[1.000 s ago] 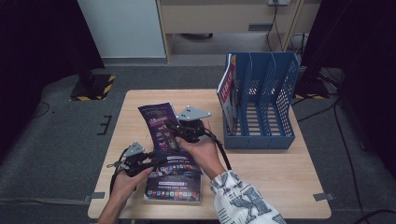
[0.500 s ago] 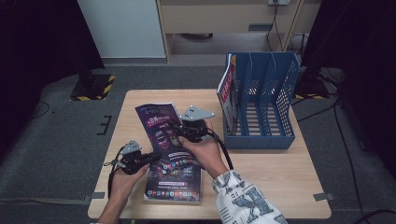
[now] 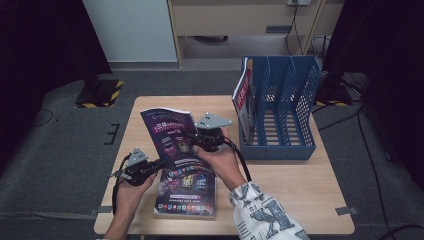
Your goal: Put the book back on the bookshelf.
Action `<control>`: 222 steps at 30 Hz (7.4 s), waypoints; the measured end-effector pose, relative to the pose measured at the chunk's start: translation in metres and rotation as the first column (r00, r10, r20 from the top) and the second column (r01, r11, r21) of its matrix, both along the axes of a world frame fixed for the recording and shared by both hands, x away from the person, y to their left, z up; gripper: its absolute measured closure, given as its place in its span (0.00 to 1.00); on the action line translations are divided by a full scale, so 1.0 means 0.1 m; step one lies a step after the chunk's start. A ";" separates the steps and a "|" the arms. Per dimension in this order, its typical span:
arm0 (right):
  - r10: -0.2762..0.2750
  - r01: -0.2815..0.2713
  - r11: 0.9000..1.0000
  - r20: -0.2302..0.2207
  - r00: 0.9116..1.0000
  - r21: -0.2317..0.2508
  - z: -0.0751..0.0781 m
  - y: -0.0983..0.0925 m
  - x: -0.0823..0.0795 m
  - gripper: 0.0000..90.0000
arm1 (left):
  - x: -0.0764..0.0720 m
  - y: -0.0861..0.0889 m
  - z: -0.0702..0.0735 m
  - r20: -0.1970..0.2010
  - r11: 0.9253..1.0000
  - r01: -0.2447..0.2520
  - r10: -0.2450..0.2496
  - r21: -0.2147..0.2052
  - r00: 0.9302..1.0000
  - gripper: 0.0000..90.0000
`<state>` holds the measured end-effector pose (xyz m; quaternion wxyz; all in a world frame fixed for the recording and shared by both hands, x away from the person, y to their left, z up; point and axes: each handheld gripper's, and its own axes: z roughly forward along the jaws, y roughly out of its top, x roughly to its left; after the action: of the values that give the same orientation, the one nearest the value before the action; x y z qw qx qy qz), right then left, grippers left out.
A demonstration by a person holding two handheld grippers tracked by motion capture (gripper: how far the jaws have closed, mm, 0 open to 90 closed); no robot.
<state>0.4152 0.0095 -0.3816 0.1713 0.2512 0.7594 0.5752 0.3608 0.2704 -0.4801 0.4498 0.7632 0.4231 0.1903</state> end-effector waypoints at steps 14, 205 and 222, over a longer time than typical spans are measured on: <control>0.015 -0.015 1.000 -0.015 1.000 0.006 -0.03 -0.02 0.00 0.91 | -0.02 0.09 0.06 0.048 0.999 -0.044 0.043 0.029 0.998 0.91; -0.030 0.021 0.995 0.089 0.996 0.097 0.35 -0.78 -0.19 0.92 | 0.15 0.54 -0.42 -0.124 0.946 -0.272 0.295 0.175 0.947 0.09; -0.057 0.047 0.994 0.090 0.994 0.102 0.37 -1.01 -0.28 0.92 | 0.16 0.54 -0.47 -0.144 0.938 -0.271 0.305 0.216 0.941 0.09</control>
<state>0.3872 -0.0918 -0.3446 0.2087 0.2522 0.7142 0.6187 0.3766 0.3242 -0.5270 0.3019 0.7465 0.5480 0.2265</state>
